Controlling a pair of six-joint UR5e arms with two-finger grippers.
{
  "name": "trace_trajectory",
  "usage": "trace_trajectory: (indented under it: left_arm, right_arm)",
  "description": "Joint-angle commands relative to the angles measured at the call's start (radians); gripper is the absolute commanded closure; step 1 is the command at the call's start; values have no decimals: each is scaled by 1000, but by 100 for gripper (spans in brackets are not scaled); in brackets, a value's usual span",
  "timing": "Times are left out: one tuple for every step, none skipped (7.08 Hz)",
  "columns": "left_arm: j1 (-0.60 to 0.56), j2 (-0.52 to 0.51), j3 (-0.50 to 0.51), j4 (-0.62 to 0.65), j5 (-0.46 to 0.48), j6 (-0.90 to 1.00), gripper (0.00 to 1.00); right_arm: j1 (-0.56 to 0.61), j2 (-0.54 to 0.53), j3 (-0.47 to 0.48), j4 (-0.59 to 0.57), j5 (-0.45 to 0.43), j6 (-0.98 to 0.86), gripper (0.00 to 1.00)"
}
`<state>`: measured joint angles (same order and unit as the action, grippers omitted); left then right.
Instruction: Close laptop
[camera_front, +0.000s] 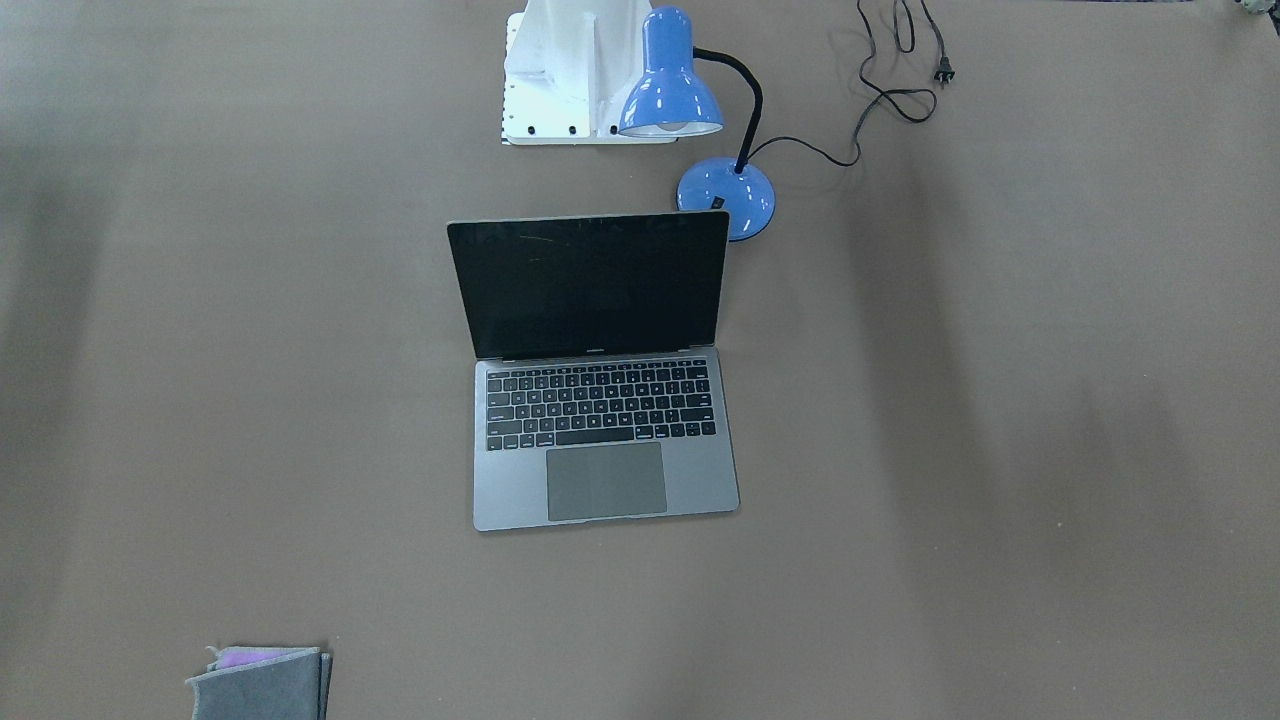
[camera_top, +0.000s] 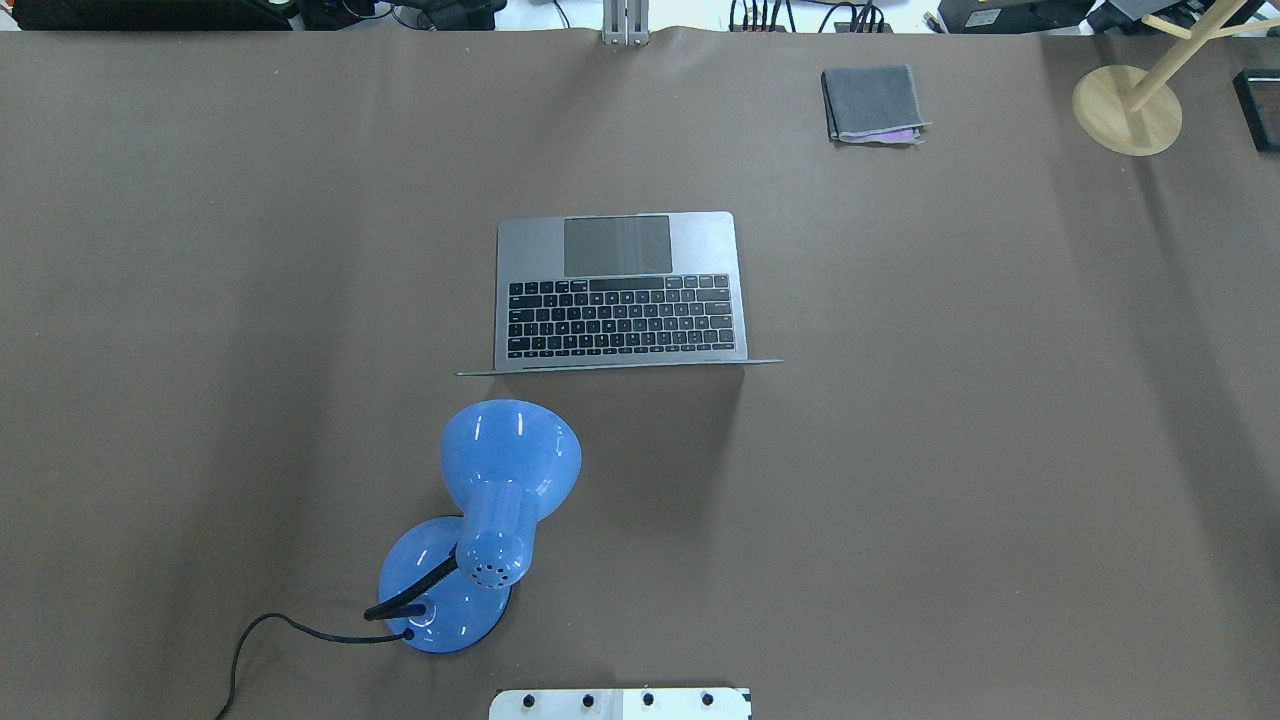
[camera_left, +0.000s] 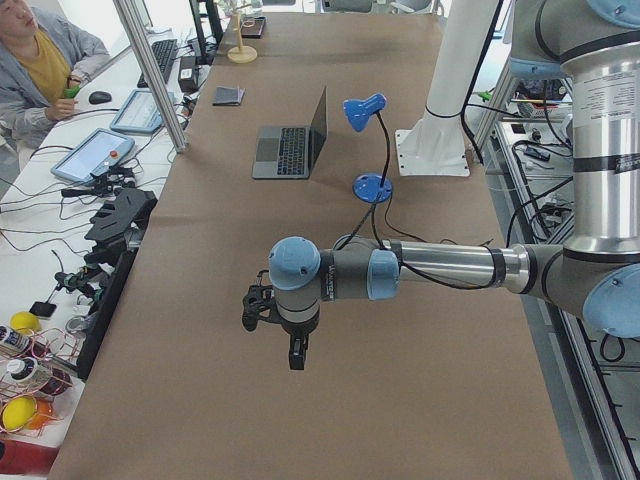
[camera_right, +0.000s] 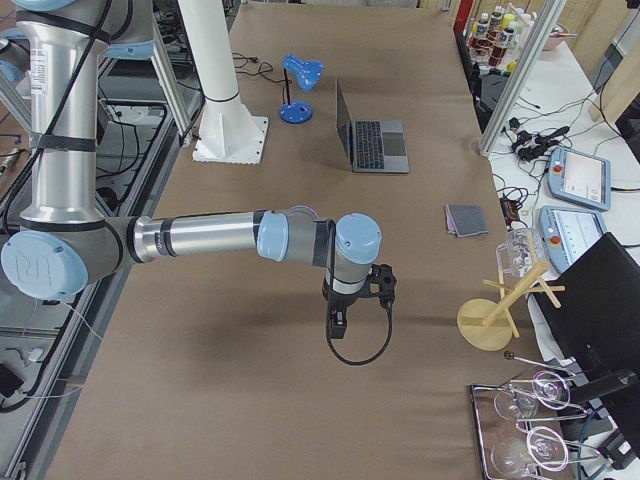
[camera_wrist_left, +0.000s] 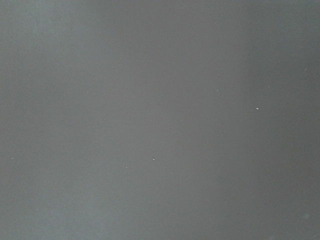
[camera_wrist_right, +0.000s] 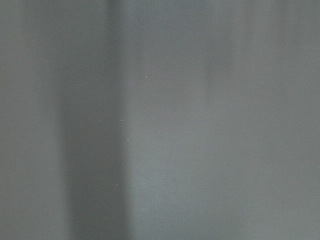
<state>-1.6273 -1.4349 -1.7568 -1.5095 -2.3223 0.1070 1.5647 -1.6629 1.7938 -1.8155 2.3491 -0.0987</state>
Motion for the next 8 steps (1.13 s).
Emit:
trace_trajectory:
  left_arm:
    - [1,20,-36,-47,0,8,2]
    - [3,40,-33,-69,0,5,2]
    - [3,47,-42,-78,0,5,2]
    - [3,48,-40,-78,-3,0,2]
    - [3,48,-41,-78,-65,2,2]
    - [3,48,-30,-77,-116,2,2]
    - [1,50,-29,-80,-118,0,2]
    - [1,50,-33,-78,-124,-12,2]
  right_arm:
    - [0,-11,1,43,12,20,0]
    - [-2,-14,-7,57,12,20,0]
    - [-2,-14,-4,58,15,22,0]
    - [-2,-14,-10,58,15,20,0]
    - [0,-15,-8,71,19,20,0]
    - [0,-24,-14,85,18,20,0]
    - [0,-26,-10,87,19,20,0]
    - [-2,-32,-11,126,16,20,0]
